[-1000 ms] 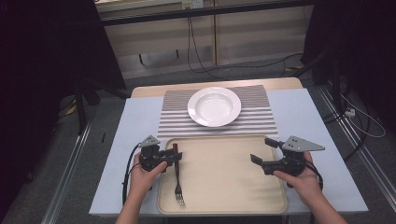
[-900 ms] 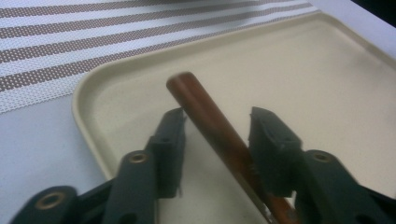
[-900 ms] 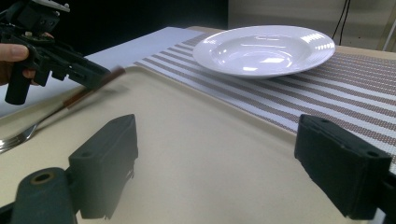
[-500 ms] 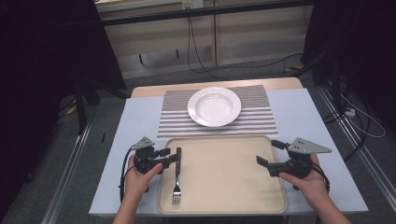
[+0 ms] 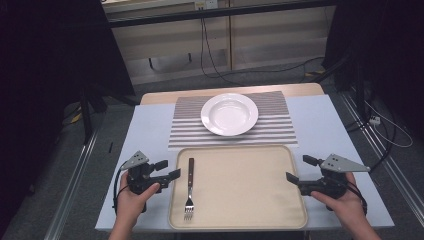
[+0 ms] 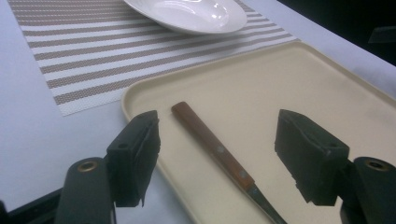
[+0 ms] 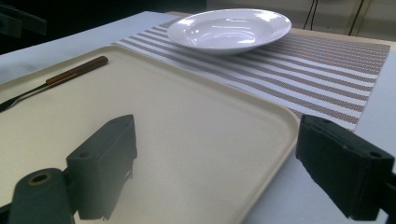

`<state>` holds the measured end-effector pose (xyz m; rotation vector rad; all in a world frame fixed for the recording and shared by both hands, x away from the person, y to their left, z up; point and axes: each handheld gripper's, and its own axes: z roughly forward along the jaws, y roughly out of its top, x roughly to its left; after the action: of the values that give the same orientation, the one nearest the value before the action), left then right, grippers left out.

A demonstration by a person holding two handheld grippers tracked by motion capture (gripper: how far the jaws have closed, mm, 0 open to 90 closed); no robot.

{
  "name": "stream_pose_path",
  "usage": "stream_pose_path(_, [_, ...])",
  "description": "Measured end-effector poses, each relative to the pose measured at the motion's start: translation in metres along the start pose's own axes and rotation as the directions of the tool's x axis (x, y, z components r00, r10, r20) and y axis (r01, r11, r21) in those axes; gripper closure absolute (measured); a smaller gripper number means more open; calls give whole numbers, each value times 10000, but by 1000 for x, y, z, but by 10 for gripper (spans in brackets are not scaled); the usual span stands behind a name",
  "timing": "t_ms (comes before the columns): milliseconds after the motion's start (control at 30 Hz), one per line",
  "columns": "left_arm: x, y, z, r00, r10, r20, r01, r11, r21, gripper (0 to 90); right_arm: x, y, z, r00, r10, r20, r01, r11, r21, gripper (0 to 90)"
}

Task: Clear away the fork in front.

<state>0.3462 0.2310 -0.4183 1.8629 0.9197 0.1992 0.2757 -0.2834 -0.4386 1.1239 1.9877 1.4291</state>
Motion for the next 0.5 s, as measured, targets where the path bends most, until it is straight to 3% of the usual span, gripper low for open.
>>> stream_pose_path(100, [2,-1,-6,9999,-57,-92,57,10000,-32,278,-1,-1,-2,9999,92,63,-91,10000,-40,125])
stream_pose_path(267, [4,-4,-12,9991,196,-382,-195,9998,46,239,-5,-4,-4,9993,359,56,-358,9993,-106,126])
stream_pose_path(500, [6,-6,-16,9990,146,-420,-148,9999,-55,192,-5,-5,-2,9995,310,30,-309,9995,-81,125])
